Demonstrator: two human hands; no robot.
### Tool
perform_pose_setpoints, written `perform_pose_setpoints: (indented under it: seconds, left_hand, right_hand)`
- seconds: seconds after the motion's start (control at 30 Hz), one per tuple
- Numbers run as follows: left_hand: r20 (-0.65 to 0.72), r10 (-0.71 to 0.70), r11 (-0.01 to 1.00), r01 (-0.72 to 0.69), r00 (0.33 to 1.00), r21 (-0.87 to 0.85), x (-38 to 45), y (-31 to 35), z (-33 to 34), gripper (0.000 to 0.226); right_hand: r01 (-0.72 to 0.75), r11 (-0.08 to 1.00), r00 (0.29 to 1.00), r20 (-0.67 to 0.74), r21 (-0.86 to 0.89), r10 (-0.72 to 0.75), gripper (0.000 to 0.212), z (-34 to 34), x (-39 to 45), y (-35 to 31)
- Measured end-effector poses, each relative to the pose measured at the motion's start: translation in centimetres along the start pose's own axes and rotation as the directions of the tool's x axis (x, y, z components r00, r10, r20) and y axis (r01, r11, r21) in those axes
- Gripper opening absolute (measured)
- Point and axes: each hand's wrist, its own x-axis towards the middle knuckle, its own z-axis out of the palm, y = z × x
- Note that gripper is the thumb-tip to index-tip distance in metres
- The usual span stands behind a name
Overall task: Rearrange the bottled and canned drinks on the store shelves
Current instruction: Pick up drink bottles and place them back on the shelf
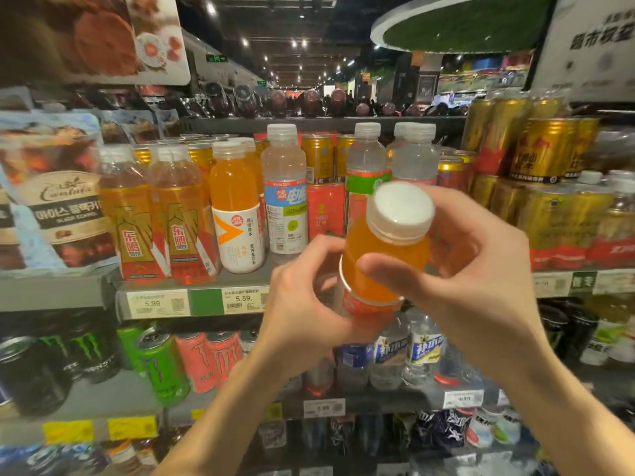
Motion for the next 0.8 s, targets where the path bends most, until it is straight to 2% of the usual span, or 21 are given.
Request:
perform_pose_setpoints:
  seconds: [0.1,0.13,0.2,0.23,0.33,0.4,0.53,0.6,0.63,0.67,0.73,0.77,0.8]
  left_hand:
    - [0.044,-0.052,0.998,0.051,0.998,0.023,-1.7,-1.0,0.0,0.060]
    - [0.062,-0.076,0.996,0.073,0.995,0.045,-2.2,-1.4,0.1,0.060]
    - [0.089,-0.116,0.989,0.107,0.989,0.101,-3.3,-2.4,0.4,0.061]
    - [0.095,-0.106,0.989,0.095,0.990,0.111,-3.8,-2.9,0.7,0.062]
    - [0.104,-0.034,0.993,0.022,0.994,0.113,-5.6,-4.7,2.1,0.059]
    - [0.139,-0.071,0.993,0.057,0.988,0.104,-6.7,-5.5,3.1,0.058]
    - [0.331,-0.254,0.966,0.221,0.909,0.136,-7.6,-8.3,4.5,0.055]
    - [0.427,-0.325,0.943,0.256,0.844,0.211,-8.0,-10.4,4.5,0.056]
    - [0.443,-0.374,0.917,0.253,0.815,0.309,-8.0,-11.3,4.3,0.056]
    - [0.435,-0.420,0.872,0.221,0.797,0.437,-7.8,-12.0,4.0,0.056]
    - [0.309,-0.479,0.699,0.144,0.822,0.700,-7.4,-12.6,3.7,0.047]
    - [0.206,-0.476,0.635,0.173,0.855,0.753,-7.1,-12.6,3.7,0.038]
    - [0.097,-0.453,0.615,0.232,0.886,0.754,-6.8,-12.4,3.8,0.033]
  right_hand:
    - [-0.117,0.991,0.988,0.094,-0.062,0.123,0.065,-0.1,-1.7,0.9]
    - [-0.154,0.983,0.978,0.126,-0.099,0.166,0.071,-0.1,-2.3,1.3]
    - [-0.172,0.974,0.962,0.188,-0.150,0.199,0.083,-0.1,-3.7,2.1]
    - [-0.157,0.974,0.960,0.205,-0.163,0.189,0.081,0.0,-4.5,2.6]
    - [-0.124,0.973,0.977,0.148,-0.193,0.154,0.070,-0.3,-6.3,4.6]
    - [-0.160,0.967,0.974,0.127,-0.198,0.187,0.069,-0.7,-7.5,6.1]
    - [-0.273,0.940,0.943,0.138,-0.206,0.304,0.067,-1.4,-9.7,9.4]
    - [-0.303,0.929,0.933,0.133,-0.214,0.335,0.064,-1.6,-10.7,11.0]
    - [-0.317,0.925,0.929,0.128,-0.208,0.347,0.064,-1.7,-11.1,11.7]
    - [-0.333,0.923,0.925,0.122,-0.194,0.360,0.065,-1.8,-11.4,12.4]
    - [-0.351,0.918,0.919,0.120,-0.182,0.375,0.068,-1.9,-11.8,13.4]
    - [-0.353,0.916,0.918,0.121,-0.191,0.378,0.068,-2.0,-11.9,13.8]
    - [-0.359,0.911,0.913,0.125,-0.202,0.388,0.069,-2.0,-11.9,14.2]
